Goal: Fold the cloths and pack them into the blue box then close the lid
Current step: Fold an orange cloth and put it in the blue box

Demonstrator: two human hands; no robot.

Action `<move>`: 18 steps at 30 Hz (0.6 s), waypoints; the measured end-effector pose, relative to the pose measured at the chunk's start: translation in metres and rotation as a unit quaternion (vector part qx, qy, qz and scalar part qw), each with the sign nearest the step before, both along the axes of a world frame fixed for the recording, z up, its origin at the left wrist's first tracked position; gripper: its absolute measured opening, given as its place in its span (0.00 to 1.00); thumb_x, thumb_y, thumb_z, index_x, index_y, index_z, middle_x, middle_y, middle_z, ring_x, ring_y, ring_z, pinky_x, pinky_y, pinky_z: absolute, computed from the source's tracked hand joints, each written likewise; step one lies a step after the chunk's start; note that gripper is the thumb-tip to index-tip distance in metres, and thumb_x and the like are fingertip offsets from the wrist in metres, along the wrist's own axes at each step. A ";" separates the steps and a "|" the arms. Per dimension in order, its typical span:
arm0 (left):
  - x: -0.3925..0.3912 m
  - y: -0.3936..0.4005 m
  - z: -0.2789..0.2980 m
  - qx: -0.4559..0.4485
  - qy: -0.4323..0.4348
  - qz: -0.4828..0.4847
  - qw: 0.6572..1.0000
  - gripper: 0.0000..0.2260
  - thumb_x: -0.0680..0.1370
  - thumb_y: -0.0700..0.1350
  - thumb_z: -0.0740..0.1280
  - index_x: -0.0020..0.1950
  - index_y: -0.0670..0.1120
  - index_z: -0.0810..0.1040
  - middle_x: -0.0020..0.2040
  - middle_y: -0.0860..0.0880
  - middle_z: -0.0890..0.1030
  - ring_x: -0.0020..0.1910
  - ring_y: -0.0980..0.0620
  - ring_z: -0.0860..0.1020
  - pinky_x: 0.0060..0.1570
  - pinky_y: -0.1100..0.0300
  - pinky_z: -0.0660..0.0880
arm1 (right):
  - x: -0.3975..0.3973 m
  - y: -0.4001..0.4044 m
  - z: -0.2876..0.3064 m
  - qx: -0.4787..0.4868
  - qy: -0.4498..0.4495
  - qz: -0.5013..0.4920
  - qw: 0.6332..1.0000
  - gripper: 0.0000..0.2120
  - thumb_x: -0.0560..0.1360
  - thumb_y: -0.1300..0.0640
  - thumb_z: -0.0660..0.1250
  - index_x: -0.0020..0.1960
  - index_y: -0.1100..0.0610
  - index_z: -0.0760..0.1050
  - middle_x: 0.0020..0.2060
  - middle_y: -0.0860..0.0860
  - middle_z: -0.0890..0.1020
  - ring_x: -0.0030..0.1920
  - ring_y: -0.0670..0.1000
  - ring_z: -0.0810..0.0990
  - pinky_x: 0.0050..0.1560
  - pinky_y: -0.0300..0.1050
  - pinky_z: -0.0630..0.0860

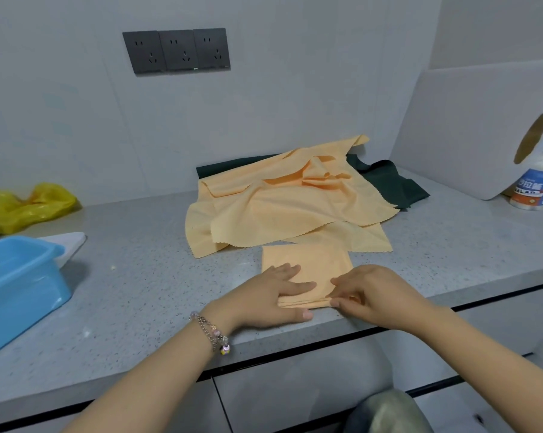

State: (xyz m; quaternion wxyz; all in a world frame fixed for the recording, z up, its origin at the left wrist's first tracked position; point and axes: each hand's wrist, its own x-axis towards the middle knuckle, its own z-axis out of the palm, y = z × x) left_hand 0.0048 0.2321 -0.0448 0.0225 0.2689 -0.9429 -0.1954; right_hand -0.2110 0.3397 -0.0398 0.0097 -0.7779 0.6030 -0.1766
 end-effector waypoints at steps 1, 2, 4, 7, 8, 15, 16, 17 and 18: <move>0.001 -0.001 0.002 0.005 0.002 -0.001 1.000 0.25 0.74 0.63 0.64 0.70 0.65 0.65 0.77 0.57 0.53 0.75 0.60 0.47 0.71 0.65 0.43 | 0.001 -0.001 0.001 0.003 0.001 -0.007 1.000 0.10 0.76 0.45 0.63 0.49 0.46 0.81 0.44 0.45 0.84 0.50 0.45 0.78 0.52 0.45 0.73; 0.002 -0.003 0.004 0.014 0.009 -0.001 1.000 0.23 0.75 0.60 0.65 0.69 0.64 0.67 0.76 0.57 0.55 0.75 0.60 0.48 0.71 0.65 0.45 | 0.001 -0.001 0.002 0.006 0.004 -0.018 1.000 0.10 0.76 0.45 0.61 0.49 0.46 0.81 0.41 0.46 0.83 0.46 0.46 0.78 0.48 0.46 0.73; 0.004 -0.006 0.008 0.053 0.043 0.010 0.998 0.17 0.77 0.54 0.66 0.66 0.61 0.73 0.75 0.58 0.61 0.74 0.62 0.53 0.70 0.66 0.48 | -0.001 -0.004 0.002 0.003 0.010 -0.039 0.999 0.11 0.77 0.45 0.59 0.50 0.46 0.79 0.36 0.46 0.81 0.39 0.46 0.75 0.41 0.42 0.71; 0.005 -0.009 0.012 0.121 0.088 0.044 0.988 0.12 0.78 0.49 0.66 0.61 0.56 0.79 0.70 0.61 0.68 0.72 0.66 0.58 0.68 0.68 0.51 | -0.003 -0.006 0.003 0.009 0.003 -0.051 0.999 0.16 0.75 0.37 0.56 0.49 0.45 0.77 0.31 0.43 0.76 0.33 0.43 0.72 0.33 0.36 0.65; 0.005 -0.010 0.013 0.136 0.090 0.046 0.986 0.12 0.78 0.48 0.65 0.62 0.55 0.79 0.70 0.62 0.69 0.70 0.67 0.59 0.67 0.68 0.51 | -0.004 -0.006 0.004 0.022 -0.001 -0.051 0.998 0.18 0.72 0.33 0.56 0.49 0.43 0.77 0.31 0.42 0.76 0.34 0.42 0.73 0.34 0.35 0.66; 0.020 -0.014 0.028 0.179 0.112 0.084 0.974 0.10 0.78 0.51 0.65 0.39 0.49 0.80 0.37 0.53 0.78 0.31 0.57 0.71 0.35 0.64 0.64 | -0.011 -0.006 0.004 0.029 -0.117 -0.081 0.989 0.08 0.75 0.47 0.66 0.43 0.51 0.79 0.33 0.48 0.81 0.35 0.46 0.76 0.36 0.41 0.67; 0.023 -0.014 0.027 0.169 0.128 0.104 0.972 0.14 0.78 0.52 0.65 0.37 0.46 0.77 0.32 0.52 0.72 0.28 0.55 0.67 0.32 0.62 0.61 | -0.011 -0.006 0.003 0.028 -0.160 -0.096 0.982 0.10 0.74 0.47 0.66 0.40 0.52 0.77 0.32 0.48 0.79 0.35 0.47 0.76 0.35 0.41 0.67; 0.025 -0.013 0.026 0.161 0.147 0.129 0.967 0.15 0.78 0.53 0.64 0.35 0.46 0.75 0.29 0.53 0.69 0.27 0.55 0.66 0.30 0.63 0.61 | -0.010 -0.009 0.003 0.020 -0.194 -0.112 0.974 0.11 0.74 0.46 0.66 0.38 0.52 0.75 0.30 0.49 0.77 0.33 0.47 0.74 0.33 0.41 0.65; 0.025 -0.012 0.025 0.156 0.170 0.156 0.960 0.16 0.79 0.53 0.63 0.34 0.48 0.73 0.27 0.56 0.69 0.25 0.57 0.66 0.30 0.63 0.62 | -0.008 -0.011 0.001 0.008 -0.211 -0.130 0.969 0.12 0.74 0.45 0.66 0.36 0.51 0.72 0.28 0.48 0.74 0.31 0.47 0.73 0.31 0.41 0.64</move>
